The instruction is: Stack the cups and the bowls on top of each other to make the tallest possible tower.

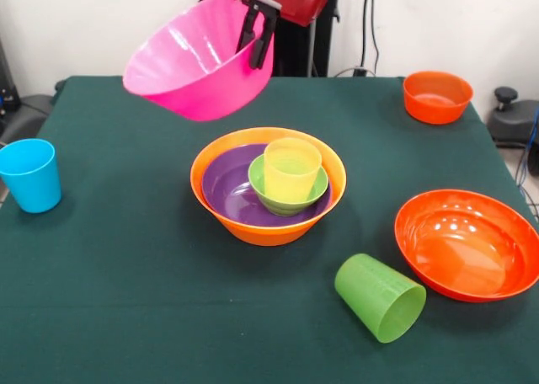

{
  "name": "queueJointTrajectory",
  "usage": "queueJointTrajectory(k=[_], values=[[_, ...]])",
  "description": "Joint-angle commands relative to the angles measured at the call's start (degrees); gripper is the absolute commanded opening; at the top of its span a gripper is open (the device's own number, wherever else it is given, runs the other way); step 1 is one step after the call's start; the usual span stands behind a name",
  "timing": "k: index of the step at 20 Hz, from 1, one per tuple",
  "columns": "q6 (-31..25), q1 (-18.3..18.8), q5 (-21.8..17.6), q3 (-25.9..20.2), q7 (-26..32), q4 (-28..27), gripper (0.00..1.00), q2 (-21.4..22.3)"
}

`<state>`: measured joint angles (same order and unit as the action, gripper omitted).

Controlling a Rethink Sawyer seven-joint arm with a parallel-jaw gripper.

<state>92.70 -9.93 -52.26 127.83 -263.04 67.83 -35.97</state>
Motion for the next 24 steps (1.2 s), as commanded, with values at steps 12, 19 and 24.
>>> queueJointTrajectory(k=[12,19,24], values=[[-1.2,4.38,4.16,4.89,-22.35,-10.14,0.0,-0.19],[1.31,5.8,3.55,7.76,-24.24,-6.8,0.0,-1.78],[1.51,6.03,3.13,8.11,-25.08,-4.58,0.0,-2.72]])
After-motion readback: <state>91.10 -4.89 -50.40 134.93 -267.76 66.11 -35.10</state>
